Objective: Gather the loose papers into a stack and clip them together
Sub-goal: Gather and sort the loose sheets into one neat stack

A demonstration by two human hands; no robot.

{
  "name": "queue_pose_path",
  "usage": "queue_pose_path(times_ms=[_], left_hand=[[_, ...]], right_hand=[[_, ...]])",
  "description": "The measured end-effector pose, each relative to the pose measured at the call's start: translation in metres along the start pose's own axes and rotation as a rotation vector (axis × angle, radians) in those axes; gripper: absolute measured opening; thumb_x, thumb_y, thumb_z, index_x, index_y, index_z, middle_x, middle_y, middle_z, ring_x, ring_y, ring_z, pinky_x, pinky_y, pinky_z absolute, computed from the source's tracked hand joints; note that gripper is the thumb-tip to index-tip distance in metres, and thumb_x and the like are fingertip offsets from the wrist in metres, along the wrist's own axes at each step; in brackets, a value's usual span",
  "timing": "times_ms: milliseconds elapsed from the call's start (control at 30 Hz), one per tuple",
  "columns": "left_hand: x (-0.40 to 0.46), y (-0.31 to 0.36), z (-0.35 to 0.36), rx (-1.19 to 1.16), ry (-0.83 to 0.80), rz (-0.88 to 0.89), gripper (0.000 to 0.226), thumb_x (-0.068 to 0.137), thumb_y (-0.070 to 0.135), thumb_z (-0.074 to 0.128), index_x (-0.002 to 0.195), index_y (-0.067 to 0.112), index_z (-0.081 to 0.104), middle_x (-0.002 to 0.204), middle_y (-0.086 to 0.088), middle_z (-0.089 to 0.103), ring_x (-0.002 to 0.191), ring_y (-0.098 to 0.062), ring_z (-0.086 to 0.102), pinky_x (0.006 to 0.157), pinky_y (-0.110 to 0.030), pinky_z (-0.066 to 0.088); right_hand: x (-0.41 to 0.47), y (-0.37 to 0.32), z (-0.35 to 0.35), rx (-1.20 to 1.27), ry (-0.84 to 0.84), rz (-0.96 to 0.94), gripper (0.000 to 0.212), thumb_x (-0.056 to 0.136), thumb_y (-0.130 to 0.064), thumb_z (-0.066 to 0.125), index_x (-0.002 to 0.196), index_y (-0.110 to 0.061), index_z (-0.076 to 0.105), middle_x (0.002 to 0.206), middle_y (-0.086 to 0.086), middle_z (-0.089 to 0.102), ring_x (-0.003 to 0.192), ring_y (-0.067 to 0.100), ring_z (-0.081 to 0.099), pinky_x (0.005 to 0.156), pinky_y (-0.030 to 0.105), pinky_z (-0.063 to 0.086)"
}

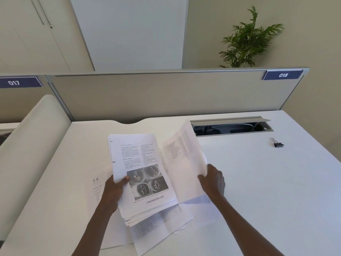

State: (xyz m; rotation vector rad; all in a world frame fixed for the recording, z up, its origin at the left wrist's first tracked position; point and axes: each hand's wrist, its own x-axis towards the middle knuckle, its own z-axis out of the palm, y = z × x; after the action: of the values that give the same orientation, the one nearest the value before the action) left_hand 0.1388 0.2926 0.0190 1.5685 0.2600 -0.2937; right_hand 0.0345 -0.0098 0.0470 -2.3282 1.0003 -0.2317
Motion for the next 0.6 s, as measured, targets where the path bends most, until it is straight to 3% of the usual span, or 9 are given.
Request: queue_pose_path(times_ms=[133, 267, 400, 500, 600], left_hand=[[0.007, -0.004, -0.001, 0.040, 0.058, -0.001, 0.029, 0.088, 0.010, 0.069, 0.117, 0.010, 0.064, 0.109, -0.013, 0.070, 0.100, -0.037, 0.066, 0.091, -0.053, 0.053], [0.007, -0.003, 0.006, 0.043, 0.070, 0.006, 0.028, 0.088, 0.009, 0.068, 0.116, 0.010, 0.064, 0.106, -0.012, 0.070, 0.093, -0.033, 0.065, 0.086, -0.046, 0.054], [-0.001, 0.001, 0.015, 0.008, 0.044, 0.021, 0.022, 0.090, 0.005, 0.065, 0.110, 0.013, 0.062, 0.092, -0.003, 0.068, 0.081, -0.023, 0.064, 0.070, -0.031, 0.050], [-0.003, 0.000, 0.020, -0.015, 0.011, -0.009, 0.017, 0.089, 0.006, 0.068, 0.104, 0.013, 0.066, 0.100, -0.011, 0.071, 0.083, -0.026, 0.066, 0.075, -0.035, 0.051], [-0.008, 0.001, 0.021, -0.057, -0.046, -0.020, 0.019, 0.087, 0.008, 0.070, 0.104, 0.017, 0.069, 0.103, -0.008, 0.074, 0.093, -0.027, 0.070, 0.079, -0.036, 0.052]], right_hand=[[0.003, -0.026, -0.030, -0.007, 0.089, -0.114, 0.028, 0.079, -0.019, 0.065, 0.073, -0.014, 0.038, 0.068, 0.004, 0.054, 0.063, 0.031, 0.050, 0.055, 0.030, 0.038], [-0.001, -0.057, -0.056, 0.069, 0.077, -0.182, 0.037, 0.075, -0.024, 0.069, 0.066, -0.018, 0.034, 0.063, 0.000, 0.053, 0.060, 0.029, 0.051, 0.052, 0.029, 0.038], [-0.008, -0.080, -0.070, 0.317, -0.095, -0.119, 0.027, 0.069, -0.022, 0.079, 0.085, -0.012, 0.060, 0.082, 0.001, 0.068, 0.075, 0.024, 0.065, 0.063, 0.033, 0.053], [-0.016, -0.086, -0.071, 0.590, -0.295, 0.003, 0.040, 0.065, -0.013, 0.085, 0.099, -0.010, 0.065, 0.094, 0.002, 0.071, 0.083, 0.021, 0.068, 0.065, 0.032, 0.056], [-0.021, -0.081, -0.057, 0.697, -0.420, 0.096, 0.047, 0.063, -0.005, 0.086, 0.104, -0.006, 0.064, 0.099, 0.006, 0.072, 0.085, 0.020, 0.069, 0.061, 0.026, 0.054]])
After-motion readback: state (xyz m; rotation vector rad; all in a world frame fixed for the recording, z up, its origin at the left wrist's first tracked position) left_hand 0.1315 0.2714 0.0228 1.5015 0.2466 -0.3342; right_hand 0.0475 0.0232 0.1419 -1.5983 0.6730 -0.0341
